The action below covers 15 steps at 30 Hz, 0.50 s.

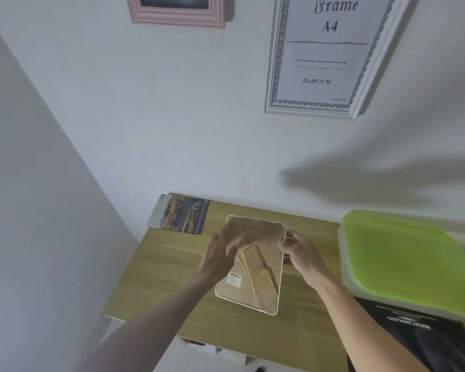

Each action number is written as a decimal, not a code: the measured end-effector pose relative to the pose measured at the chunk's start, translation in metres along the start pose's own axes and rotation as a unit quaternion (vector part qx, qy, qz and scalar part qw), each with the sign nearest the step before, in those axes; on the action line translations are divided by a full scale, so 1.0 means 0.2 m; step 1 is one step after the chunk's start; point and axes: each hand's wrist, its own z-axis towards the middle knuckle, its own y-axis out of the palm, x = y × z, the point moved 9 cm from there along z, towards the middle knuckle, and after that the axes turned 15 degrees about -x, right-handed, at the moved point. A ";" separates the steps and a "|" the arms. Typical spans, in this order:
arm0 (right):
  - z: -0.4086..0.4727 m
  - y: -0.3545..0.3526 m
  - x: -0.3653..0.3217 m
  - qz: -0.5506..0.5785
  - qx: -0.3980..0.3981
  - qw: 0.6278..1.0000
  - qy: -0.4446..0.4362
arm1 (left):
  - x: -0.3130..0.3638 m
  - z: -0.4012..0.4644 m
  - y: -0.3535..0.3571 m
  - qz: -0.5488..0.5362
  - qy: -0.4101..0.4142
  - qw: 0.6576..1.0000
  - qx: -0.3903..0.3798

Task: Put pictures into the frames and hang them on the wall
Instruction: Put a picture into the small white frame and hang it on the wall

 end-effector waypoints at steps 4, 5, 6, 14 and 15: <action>0.12 -0.03 0.09 -0.014 -0.007 1.000 0.022 | -0.03 0.09 0.00 -0.002 0.006 1.000 0.009; 0.14 -0.04 0.11 -0.026 -0.007 0.999 0.023 | -0.04 0.11 0.01 -0.006 0.000 1.000 0.011; 0.16 -0.04 0.12 -0.041 -0.002 0.999 0.019 | -0.04 0.12 0.00 -0.008 -0.009 1.000 0.011; 0.19 0.00 0.17 -0.240 0.079 0.967 -0.034 | -0.15 0.17 0.06 -0.062 -0.101 0.992 -0.031; 0.21 0.01 0.19 -0.252 0.076 0.964 -0.029 | -0.16 0.18 0.07 -0.065 -0.105 0.992 -0.038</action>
